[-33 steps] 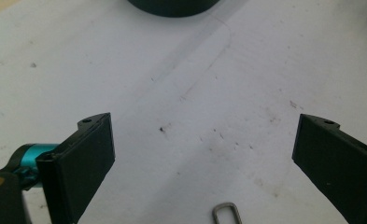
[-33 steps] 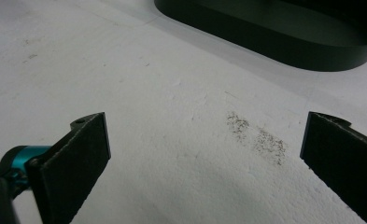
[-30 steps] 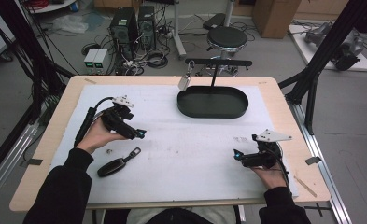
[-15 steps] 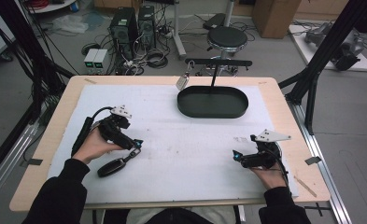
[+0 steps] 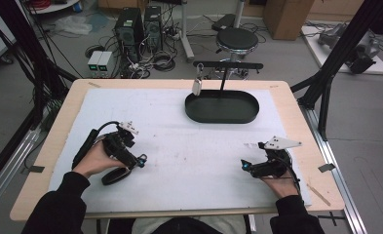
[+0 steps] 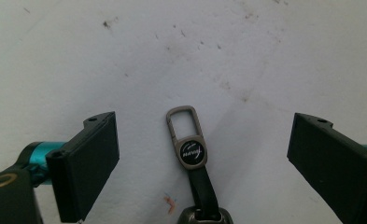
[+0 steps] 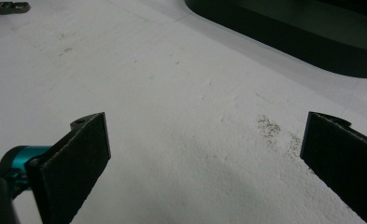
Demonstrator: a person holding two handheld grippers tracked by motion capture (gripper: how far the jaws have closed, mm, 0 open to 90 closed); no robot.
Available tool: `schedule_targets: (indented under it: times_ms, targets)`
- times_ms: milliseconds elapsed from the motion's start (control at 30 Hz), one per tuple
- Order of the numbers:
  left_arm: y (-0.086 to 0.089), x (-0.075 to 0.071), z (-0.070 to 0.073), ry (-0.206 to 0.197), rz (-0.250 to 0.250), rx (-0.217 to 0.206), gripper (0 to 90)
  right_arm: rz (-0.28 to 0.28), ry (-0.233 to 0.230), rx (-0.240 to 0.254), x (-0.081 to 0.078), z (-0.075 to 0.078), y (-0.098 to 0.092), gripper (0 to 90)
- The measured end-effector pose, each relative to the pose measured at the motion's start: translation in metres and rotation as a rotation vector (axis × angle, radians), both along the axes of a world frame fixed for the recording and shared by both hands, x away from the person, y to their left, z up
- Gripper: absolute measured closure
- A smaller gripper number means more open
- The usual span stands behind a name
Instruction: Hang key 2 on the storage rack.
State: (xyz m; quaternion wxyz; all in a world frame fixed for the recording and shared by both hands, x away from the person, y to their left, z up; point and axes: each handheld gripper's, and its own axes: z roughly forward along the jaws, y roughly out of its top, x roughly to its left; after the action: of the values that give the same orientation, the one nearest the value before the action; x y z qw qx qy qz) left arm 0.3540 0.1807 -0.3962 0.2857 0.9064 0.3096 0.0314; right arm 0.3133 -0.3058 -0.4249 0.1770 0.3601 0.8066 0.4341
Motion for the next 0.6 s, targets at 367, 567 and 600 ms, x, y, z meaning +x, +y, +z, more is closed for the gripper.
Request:
schedule_targets:
  times_ms: [367,567,600]
  targets:
    - [0.004,-0.010,-0.015,0.038,0.060,0.069,17.6,-0.005,-0.003,0.003,0.000,0.000,-0.001,0.8]
    - [0.005,-0.016,-0.019,0.051,0.055,0.076,23.6,-0.010,0.000,0.005,0.000,0.000,-0.001,0.8]
    - [0.005,-0.017,-0.020,0.046,0.056,0.077,24.8,-0.011,-0.001,0.005,0.000,0.000,-0.001,0.8]
